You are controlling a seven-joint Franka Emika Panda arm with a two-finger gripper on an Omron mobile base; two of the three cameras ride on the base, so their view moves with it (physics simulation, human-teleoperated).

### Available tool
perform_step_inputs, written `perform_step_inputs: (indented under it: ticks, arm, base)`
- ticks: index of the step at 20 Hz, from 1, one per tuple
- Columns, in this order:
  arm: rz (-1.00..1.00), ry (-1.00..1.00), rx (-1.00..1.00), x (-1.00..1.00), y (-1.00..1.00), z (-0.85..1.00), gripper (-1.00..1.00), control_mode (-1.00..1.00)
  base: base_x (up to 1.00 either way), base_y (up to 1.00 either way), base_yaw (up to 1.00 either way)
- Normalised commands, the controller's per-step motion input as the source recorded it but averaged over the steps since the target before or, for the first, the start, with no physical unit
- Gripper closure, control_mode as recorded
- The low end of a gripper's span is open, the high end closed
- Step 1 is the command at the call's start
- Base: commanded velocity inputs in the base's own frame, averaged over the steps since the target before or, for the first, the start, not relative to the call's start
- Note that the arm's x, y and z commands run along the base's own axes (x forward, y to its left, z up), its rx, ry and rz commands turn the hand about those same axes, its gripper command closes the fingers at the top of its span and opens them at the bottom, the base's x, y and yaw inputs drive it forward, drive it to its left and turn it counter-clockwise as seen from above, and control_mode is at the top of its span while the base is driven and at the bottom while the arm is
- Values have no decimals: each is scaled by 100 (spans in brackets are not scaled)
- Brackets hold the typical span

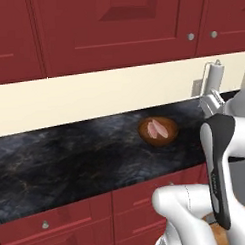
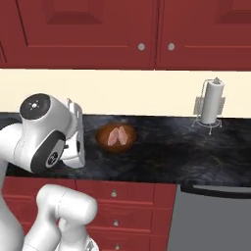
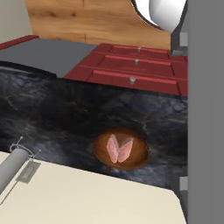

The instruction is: Place the bowl with the bell pepper and potato on the top shelf of the fridge. Place the bowl with the steaks on the second highest shelf of the fridge.

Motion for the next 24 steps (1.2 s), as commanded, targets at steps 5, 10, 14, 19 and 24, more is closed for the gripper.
perform_step_inputs:
  ticks: [5, 10, 14, 19, 24]
  arm:
    - [6, 0, -1, 9, -8, -6, -100, -100]
    - [29, 13, -1, 95, -63, -81, -100, -100]
    - [16, 19, -6, 100, -36, -78, -100, -100]
    - [12, 11, -3, 100, -43, -54, -100, -100]
    - [13, 1, -1, 100, -36, -55, -100, -100]
  base:
    - [22, -23, 21]
    - [0, 0, 0]
    - [0, 0, 0]
    - [0, 0, 0]
    - [0, 0, 0]
